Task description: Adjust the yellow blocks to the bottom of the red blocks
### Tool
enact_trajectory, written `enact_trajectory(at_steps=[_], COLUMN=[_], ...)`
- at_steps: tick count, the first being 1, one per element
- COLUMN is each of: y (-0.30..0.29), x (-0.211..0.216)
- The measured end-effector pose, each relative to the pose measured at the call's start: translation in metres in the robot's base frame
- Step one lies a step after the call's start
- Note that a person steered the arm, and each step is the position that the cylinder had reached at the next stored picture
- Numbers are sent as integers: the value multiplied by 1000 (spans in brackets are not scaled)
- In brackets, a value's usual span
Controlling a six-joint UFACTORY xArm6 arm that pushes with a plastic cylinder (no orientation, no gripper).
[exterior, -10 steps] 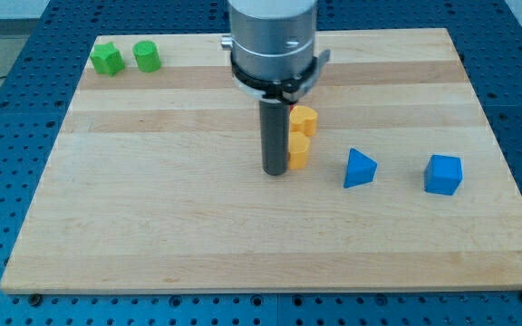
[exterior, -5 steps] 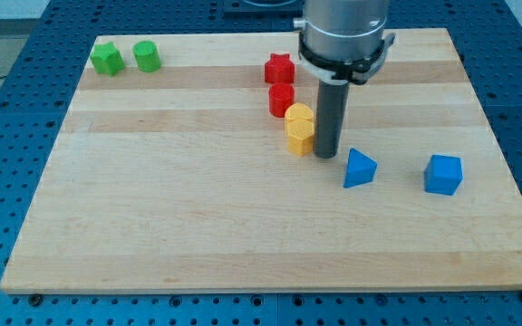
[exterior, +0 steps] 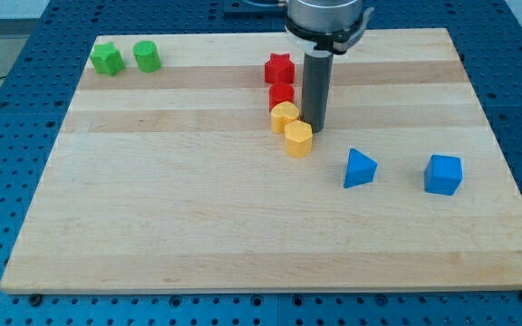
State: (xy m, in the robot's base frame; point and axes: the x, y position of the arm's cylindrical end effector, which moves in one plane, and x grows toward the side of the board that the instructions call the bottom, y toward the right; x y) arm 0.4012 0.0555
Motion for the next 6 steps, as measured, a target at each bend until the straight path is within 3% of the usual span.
enact_trajectory(at_steps=[3, 4, 6], y=[34, 24, -8], x=[13, 34, 33])
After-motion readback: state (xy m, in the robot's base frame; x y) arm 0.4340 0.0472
